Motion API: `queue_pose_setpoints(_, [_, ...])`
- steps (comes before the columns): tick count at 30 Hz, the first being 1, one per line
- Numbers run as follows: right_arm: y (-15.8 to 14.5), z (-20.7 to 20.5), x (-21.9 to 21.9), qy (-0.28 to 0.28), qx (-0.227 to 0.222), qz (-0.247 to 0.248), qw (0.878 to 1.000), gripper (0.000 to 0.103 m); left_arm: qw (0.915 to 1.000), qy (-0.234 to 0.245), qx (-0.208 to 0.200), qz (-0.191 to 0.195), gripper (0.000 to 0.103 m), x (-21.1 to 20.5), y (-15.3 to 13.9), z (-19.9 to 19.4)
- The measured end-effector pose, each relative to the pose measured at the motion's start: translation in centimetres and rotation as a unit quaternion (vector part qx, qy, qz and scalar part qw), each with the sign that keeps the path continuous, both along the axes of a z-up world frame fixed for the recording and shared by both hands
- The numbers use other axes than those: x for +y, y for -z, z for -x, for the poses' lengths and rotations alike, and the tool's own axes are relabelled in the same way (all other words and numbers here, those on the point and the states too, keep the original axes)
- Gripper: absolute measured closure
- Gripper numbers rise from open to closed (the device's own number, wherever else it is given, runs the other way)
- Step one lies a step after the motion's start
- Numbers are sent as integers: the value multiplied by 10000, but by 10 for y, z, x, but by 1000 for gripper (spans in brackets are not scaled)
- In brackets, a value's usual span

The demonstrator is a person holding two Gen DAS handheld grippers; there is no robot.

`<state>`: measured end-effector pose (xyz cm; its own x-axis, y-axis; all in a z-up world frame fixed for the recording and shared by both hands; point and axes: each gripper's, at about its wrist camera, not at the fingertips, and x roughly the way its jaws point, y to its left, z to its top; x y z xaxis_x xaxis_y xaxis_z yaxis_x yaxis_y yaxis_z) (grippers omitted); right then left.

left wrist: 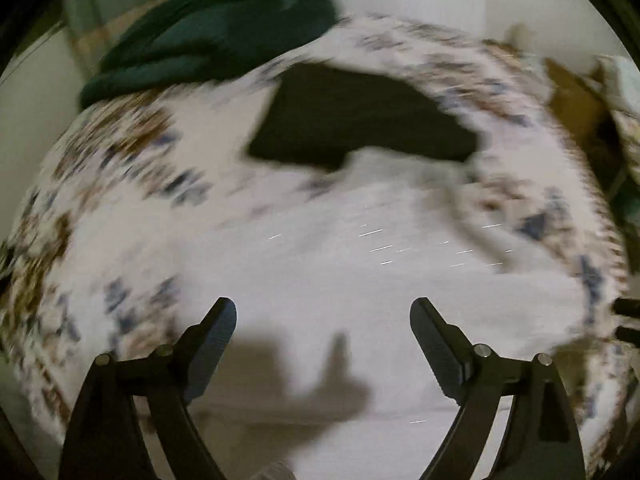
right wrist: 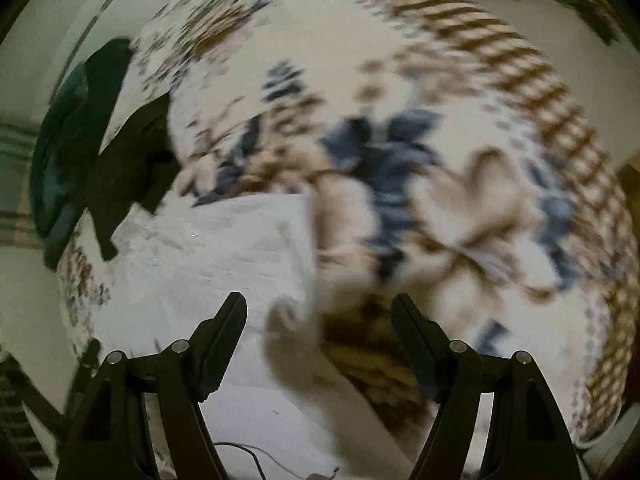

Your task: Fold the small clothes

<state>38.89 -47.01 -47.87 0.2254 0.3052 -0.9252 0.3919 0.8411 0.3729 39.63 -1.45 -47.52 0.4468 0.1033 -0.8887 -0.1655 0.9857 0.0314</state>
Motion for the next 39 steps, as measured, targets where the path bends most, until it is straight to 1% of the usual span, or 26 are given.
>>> queue_pose_setpoints(3, [13, -22, 14, -133, 147, 106, 9997, 26, 9993, -331, 126, -86, 14, 34, 13, 8])
queue_pose_setpoints(5, [21, -37, 10, -87, 149, 160, 9997, 26, 9986, -485, 170, -89, 14, 55, 23, 14])
queue_pose_setpoints(7, [36, -53, 0, -24, 261, 136, 9996, 26, 9983, -539, 195, -87, 14, 64, 31, 17])
queue_pose_setpoints(9, [71, -72, -12, 68, 744, -21, 9972, 26, 9981, -563, 222, -88, 14, 68, 36, 20])
queue_pose_setpoints(11, [100, -85, -16, 131, 1083, -482, 9929, 30, 9982, -560, 221, -38, 14, 72, 40, 22])
queue_pose_setpoints(12, [107, -89, -14, 78, 1127, -559, 9920, 47, 9983, -549, 216, -36, 14, 72, 40, 22])
queue_pose_setpoints(13, [107, -93, -9, -88, 1084, -513, 9927, 90, 9985, -507, 203, -61, 14, 71, 40, 23])
queue_pose_setpoints(14, [102, -97, -1, -329, 995, -524, 9931, 96, 9987, -464, 202, -73, 14, 70, 40, 24])
queue_pose_setpoints(15, [96, -99, 3, -413, 934, -550, 9933, 96, 9988, -427, 211, -78, 14, 70, 42, 24])
queue_pose_setpoints(16, [83, -101, 8, -471, 768, -294, 9955, 97, 9989, -396, 230, -77, 14, 72, 44, 22])
queue_pose_setpoints(18, [60, -107, 9, -466, 450, 131, 9978, 98, 9991, -327, 282, -51, 14, 70, 46, 21])
queue_pose_setpoints(20, [37, -119, 4, -307, 202, 454, 9983, 98, 9992, -266, 282, -31, 14, 67, 46, 21])
queue_pose_setpoints(22, [28, -133, 1, -239, 86, 670, 9974, 98, 9995, -204, 260, -22, 14, 64, 46, 20])
queue_pose_setpoints(24, [30, -152, -4, -185, 139, 852, 9961, 98, 9996, -181, 237, -29, 14, 62, 46, 19])
queue_pose_setpoints(25, [35, -158, -1, -245, 191, 892, 9955, 98, 9995, -187, 247, -8, 14, 62, 47, 20])
queue_pose_setpoints(27, [53, -163, 8, -505, 444, 1116, 9915, 97, 9994, -228, 253, 56, 14, 63, 46, 21])
queue_pose_setpoints(28, [62, -165, 10, -552, 617, 999, 9916, 96, 9994, -238, 232, 109, 14, 63, 43, 23])
queue_pose_setpoints(29, [72, -162, 8, -564, 858, 739, 9920, 94, 9994, -235, 192, 143, 14, 63, 39, 26])
queue_pose_setpoints(30, [71, -157, 5, -514, 905, 616, 9927, 86, 9995, -215, 148, 153, 14, 62, 35, 29])
queue_pose_setpoints(31, [67, -150, 1, -450, 893, 546, 9935, 75, 9997, -175, 94, 153, 14, 60, 29, 34])
queue_pose_setpoints(32, [59, -139, -5, -405, 854, 421, 9946, 68, 9998, -143, 47, 138, 14, 56, 23, 39])
queue_pose_setpoints(33, [51, -125, -13, -376, 849, 285, 9953, 55, 9999, -111, -16, 114, 14, 51, 16, 48])
queue_pose_setpoints(34, [41, -110, -22, -348, 839, 127, 9958, 50, 9999, -94, -43, 97, 14, 46, 11, 53])
queue_pose_setpoints(36, [30, -84, -37, -400, 868, -100, 9954, 50, 9999, -98, -65, 53, 14, 34, 2, 68])
queue_pose_setpoints(38, [16, -55, -56, -446, 857, -400, 9945, 50, 9998, -173, 29, 109, 14, 13, -4, 90])
queue_pose_setpoints(39, [13, -45, -64, -454, 853, -527, 9939, 47, 9996, -237, 68, 142, 14, 2, -6, 101])
